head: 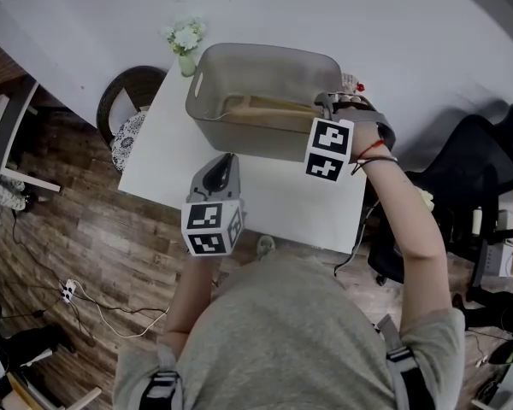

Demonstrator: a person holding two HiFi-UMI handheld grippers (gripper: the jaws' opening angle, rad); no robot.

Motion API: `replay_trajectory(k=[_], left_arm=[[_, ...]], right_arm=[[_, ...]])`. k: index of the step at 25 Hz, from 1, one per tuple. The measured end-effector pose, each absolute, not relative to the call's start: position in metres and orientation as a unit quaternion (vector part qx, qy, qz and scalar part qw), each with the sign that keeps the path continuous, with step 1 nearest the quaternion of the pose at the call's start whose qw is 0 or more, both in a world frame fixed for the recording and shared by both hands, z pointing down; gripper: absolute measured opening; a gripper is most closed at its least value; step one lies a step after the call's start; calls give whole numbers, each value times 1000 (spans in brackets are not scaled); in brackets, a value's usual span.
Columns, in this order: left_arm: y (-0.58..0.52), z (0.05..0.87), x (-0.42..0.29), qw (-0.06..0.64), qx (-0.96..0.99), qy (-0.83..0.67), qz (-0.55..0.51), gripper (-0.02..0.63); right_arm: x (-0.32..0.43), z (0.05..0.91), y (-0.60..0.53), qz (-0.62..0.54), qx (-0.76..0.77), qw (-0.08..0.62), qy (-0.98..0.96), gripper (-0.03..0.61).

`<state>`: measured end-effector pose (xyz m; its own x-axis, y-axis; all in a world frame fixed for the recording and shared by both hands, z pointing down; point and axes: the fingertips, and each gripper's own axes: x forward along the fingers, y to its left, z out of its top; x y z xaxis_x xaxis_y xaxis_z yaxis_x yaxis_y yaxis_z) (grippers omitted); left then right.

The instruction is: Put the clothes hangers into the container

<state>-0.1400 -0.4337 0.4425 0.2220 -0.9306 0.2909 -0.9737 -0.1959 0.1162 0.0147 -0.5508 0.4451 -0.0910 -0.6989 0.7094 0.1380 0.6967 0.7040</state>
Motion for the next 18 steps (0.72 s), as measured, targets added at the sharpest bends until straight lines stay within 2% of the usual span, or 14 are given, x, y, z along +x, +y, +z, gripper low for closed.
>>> replay_trajectory(k=[5,12,18], left_arm=[[-415,440,-136,136,773,-615,76,21],[-389,440,-134,135,779,-608,73,21],[-366,437,-134,134,782,-604,70,21]], right_arm=[[20,438,-531,-332,223,638,-659,135],[21,428,-509,-340,252,625,-656,190],[22,407,-492,-353,291,603,-654,183]])
